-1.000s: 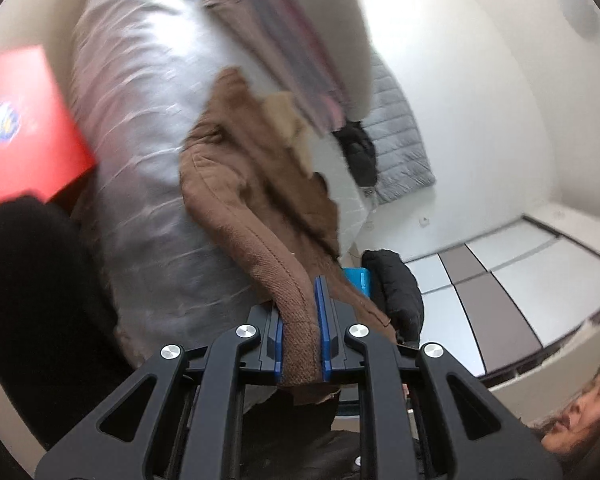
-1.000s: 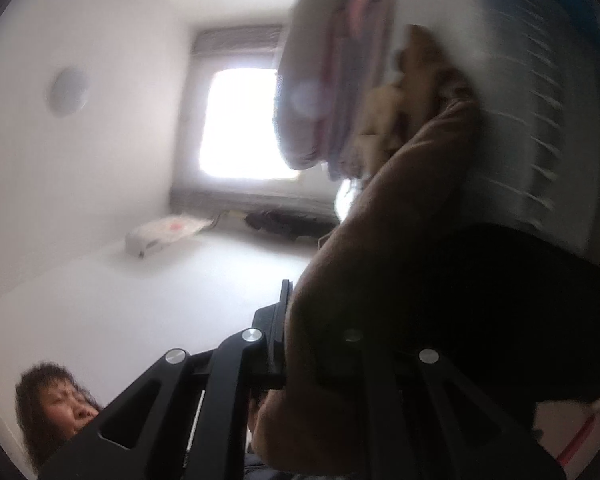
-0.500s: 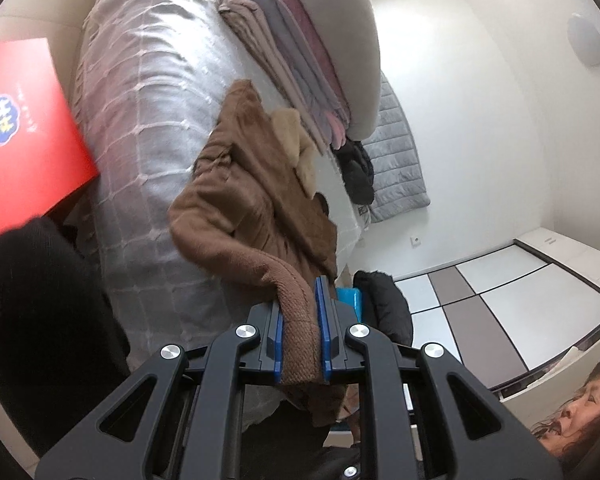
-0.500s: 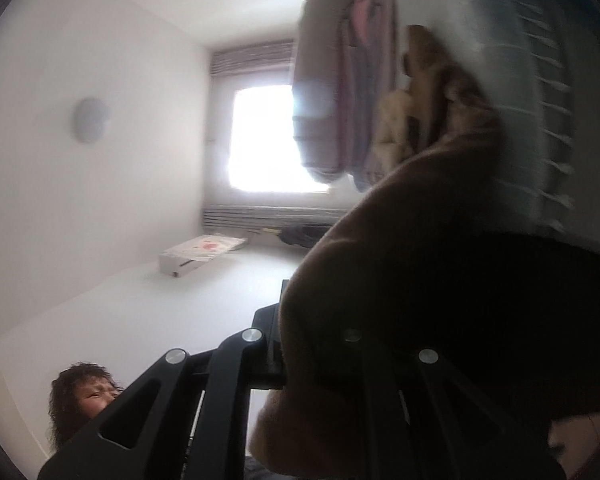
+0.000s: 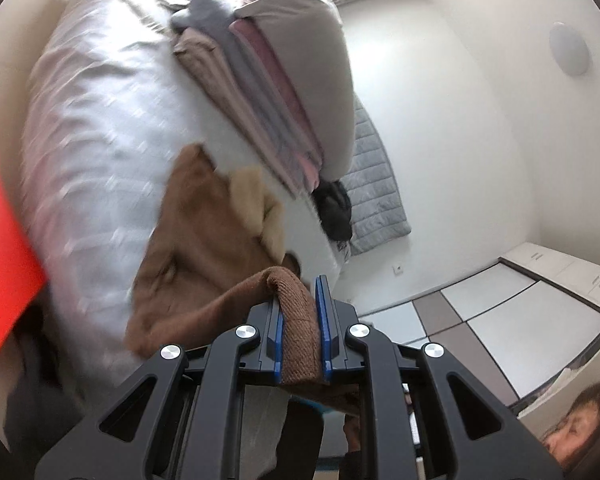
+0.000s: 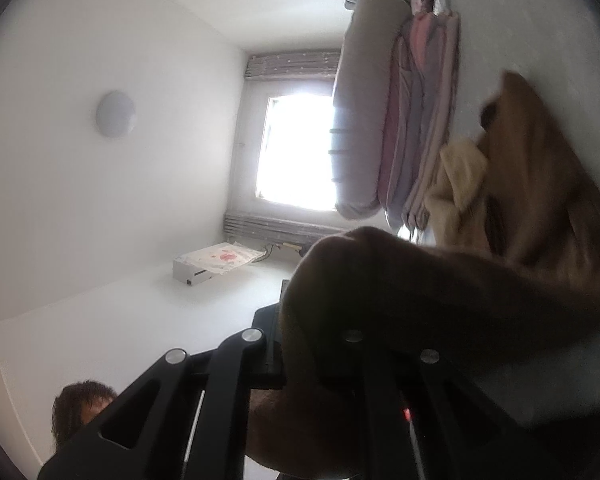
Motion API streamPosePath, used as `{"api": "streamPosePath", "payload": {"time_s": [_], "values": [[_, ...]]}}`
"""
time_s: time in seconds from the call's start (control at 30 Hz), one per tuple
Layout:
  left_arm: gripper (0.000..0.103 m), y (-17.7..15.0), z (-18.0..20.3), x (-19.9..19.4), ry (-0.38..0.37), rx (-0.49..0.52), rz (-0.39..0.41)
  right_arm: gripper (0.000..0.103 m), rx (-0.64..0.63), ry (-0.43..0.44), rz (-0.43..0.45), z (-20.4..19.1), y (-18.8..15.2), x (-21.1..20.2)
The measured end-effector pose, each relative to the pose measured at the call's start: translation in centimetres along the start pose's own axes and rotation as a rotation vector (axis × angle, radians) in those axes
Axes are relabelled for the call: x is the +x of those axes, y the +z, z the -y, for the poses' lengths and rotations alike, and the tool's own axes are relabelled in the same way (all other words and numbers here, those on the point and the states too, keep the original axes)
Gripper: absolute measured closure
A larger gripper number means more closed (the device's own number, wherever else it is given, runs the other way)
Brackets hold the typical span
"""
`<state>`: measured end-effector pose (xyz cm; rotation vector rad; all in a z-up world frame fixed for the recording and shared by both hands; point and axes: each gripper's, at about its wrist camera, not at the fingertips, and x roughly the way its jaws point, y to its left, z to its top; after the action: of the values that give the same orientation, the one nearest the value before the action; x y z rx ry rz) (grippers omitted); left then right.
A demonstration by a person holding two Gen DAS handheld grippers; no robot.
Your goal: Fold large clothes
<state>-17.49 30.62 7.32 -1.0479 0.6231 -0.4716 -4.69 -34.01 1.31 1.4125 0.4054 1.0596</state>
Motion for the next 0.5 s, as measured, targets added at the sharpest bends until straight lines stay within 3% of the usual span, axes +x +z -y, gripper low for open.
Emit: {"api": "streamPosePath", "payload": {"time_s": [0.13,0.33,0.5], "values": [[0.091,6.1,-0.2,5.3,-0.017,-0.016,0.033,0.090,0.001,-0.051,0.041,1.5,5.3,3.7],[0.090,13.3,-3.4,14.5,0.012,-0.076,0.078,0.090,0.057,-0.215,0.111,7.4,13.3,9.5],[0.089,16.0,-9.7,23.4,0.131,-0.163,0.082,0.088,0.230,-0.486,0.156,16.6,17.1,12.1]]}}
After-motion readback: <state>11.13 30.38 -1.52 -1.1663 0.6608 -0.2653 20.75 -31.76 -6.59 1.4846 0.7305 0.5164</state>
